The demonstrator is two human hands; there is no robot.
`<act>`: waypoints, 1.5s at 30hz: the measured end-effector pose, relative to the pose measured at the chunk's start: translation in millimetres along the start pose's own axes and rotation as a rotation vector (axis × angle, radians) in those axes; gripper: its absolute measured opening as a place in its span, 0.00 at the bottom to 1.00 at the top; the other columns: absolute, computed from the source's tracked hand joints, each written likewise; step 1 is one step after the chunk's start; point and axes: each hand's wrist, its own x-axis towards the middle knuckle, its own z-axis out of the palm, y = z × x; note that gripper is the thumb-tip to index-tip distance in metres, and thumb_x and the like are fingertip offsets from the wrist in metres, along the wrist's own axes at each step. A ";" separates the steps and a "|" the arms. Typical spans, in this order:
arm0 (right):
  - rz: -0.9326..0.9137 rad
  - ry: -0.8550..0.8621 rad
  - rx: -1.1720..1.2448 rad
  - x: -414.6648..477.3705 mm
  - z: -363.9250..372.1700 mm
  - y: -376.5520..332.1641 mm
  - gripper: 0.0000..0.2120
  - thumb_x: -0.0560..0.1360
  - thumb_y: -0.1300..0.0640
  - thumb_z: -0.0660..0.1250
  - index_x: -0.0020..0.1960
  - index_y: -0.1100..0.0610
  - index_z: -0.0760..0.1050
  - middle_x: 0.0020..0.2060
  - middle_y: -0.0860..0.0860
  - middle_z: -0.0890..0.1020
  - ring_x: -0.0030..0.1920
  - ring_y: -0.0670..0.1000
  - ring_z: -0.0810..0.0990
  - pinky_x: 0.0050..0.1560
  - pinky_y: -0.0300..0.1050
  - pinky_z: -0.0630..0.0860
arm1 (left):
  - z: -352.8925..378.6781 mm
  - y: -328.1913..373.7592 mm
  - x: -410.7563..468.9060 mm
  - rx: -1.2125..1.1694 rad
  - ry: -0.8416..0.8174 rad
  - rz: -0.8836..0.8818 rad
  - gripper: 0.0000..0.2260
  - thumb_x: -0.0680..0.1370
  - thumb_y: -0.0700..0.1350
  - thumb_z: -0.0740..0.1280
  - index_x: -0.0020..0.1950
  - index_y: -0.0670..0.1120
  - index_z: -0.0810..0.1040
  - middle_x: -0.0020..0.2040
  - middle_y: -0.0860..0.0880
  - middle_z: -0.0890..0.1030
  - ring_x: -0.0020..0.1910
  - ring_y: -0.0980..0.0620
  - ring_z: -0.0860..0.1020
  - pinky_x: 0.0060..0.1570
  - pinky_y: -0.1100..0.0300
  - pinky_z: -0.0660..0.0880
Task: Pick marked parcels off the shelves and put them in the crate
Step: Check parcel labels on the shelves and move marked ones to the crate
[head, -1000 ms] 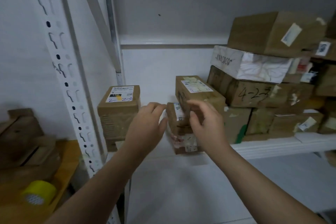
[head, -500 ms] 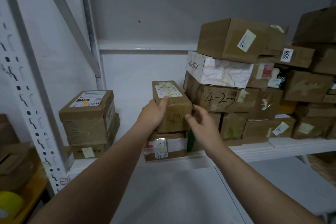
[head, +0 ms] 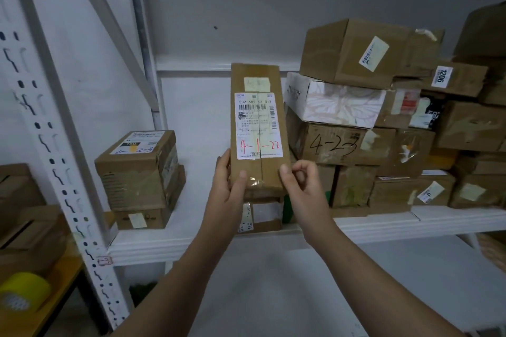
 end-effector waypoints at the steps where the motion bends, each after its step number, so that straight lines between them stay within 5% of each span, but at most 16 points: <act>1: -0.002 -0.004 0.015 -2.6 0.1 2.3 0.06 0.77 0.53 0.65 0.49 0.52 0.68 0.42 0.44 0.78 0.43 0.36 0.78 0.46 0.34 0.75 | -2.7 0.9 -6.9 -0.044 -0.003 0.013 0.18 0.82 0.42 0.57 0.70 0.56 0.62 0.63 0.53 0.74 0.60 0.54 0.76 0.53 0.57 0.79; 5: 0.019 -0.051 0.147 -18.3 3.4 6.1 0.08 0.77 0.57 0.65 0.54 0.54 0.68 0.50 0.47 0.80 0.49 0.41 0.80 0.54 0.42 0.77 | -17.3 -2.4 -29.9 -0.146 -0.003 0.014 0.19 0.79 0.46 0.60 0.70 0.56 0.63 0.65 0.52 0.74 0.62 0.55 0.75 0.54 0.59 0.77; 9: 0.031 -0.100 0.204 -41.0 11.0 15.9 0.15 0.77 0.62 0.65 0.62 0.53 0.67 0.52 0.43 0.80 0.53 0.43 0.81 0.50 0.42 0.79 | -35.4 -5.6 -43.2 -0.189 -0.081 -0.095 0.20 0.79 0.42 0.61 0.67 0.60 0.63 0.63 0.52 0.76 0.57 0.56 0.78 0.45 0.66 0.76; 15: -0.026 -0.108 0.172 -58.9 17.5 25.9 0.23 0.70 0.56 0.68 0.64 0.47 0.67 0.57 0.48 0.81 0.60 0.46 0.78 0.55 0.43 0.77 | -50.8 -14.6 -54.0 -0.243 -0.092 -0.094 0.22 0.69 0.40 0.60 0.62 0.56 0.65 0.59 0.50 0.79 0.58 0.50 0.78 0.46 0.58 0.77; 22: -0.079 -0.133 0.148 -63.9 21.1 21.4 0.25 0.67 0.53 0.69 0.62 0.47 0.67 0.58 0.49 0.78 0.59 0.42 0.77 0.51 0.34 0.75 | -55.3 -17.6 -57.9 -0.284 -0.057 -0.111 0.23 0.66 0.38 0.59 0.58 0.55 0.65 0.56 0.50 0.80 0.54 0.51 0.79 0.43 0.56 0.77; 26: -0.069 -0.160 0.122 -65.3 19.1 21.1 0.23 0.68 0.58 0.67 0.61 0.46 0.66 0.57 0.45 0.78 0.58 0.39 0.77 0.52 0.33 0.75 | -54.4 -14.6 -57.2 -0.192 -0.024 -0.146 0.17 0.72 0.46 0.65 0.57 0.58 0.66 0.58 0.52 0.80 0.60 0.51 0.77 0.55 0.51 0.76; 29: -0.068 -0.214 0.122 -68.0 17.9 18.5 0.21 0.67 0.61 0.63 0.59 0.48 0.67 0.57 0.47 0.78 0.58 0.40 0.77 0.52 0.35 0.75 | -56.4 -8.9 -57.9 -0.081 -0.027 -0.149 0.22 0.70 0.57 0.71 0.58 0.66 0.63 0.61 0.51 0.77 0.59 0.54 0.77 0.55 0.58 0.77; 32: -0.034 -0.204 0.164 -69.6 18.5 14.4 0.18 0.68 0.59 0.63 0.57 0.50 0.67 0.56 0.51 0.78 0.56 0.43 0.79 0.50 0.36 0.76 | -60.2 -3.3 -61.1 -0.056 -0.040 -0.144 0.25 0.70 0.54 0.72 0.58 0.70 0.62 0.56 0.56 0.80 0.56 0.56 0.79 0.50 0.62 0.78; 37: -0.006 -0.147 0.153 -78.0 24.4 3.2 0.17 0.71 0.50 0.65 0.58 0.42 0.66 0.56 0.47 0.79 0.56 0.46 0.80 0.52 0.42 0.79 | -65.7 -0.1 -70.4 -0.033 -0.109 -0.080 0.25 0.72 0.53 0.71 0.64 0.67 0.63 0.58 0.54 0.80 0.57 0.53 0.79 0.51 0.55 0.79; 41: 0.022 -0.099 0.152 -93.8 33.3 -5.8 0.18 0.70 0.49 0.64 0.58 0.40 0.66 0.51 0.39 0.79 0.50 0.40 0.81 0.43 0.34 0.77 | -75.1 2.2 -79.5 0.056 -0.158 -0.040 0.30 0.71 0.58 0.69 0.70 0.68 0.60 0.62 0.60 0.77 0.61 0.56 0.76 0.53 0.55 0.79; 45: 0.059 -0.030 0.111 -111.0 43.2 -11.7 0.15 0.74 0.51 0.65 0.58 0.39 0.66 0.54 0.42 0.78 0.49 0.38 0.81 0.43 0.35 0.77 | -84.6 2.8 -88.7 0.073 -0.199 -0.032 0.31 0.72 0.56 0.66 0.73 0.62 0.59 0.63 0.60 0.76 0.62 0.56 0.75 0.54 0.56 0.78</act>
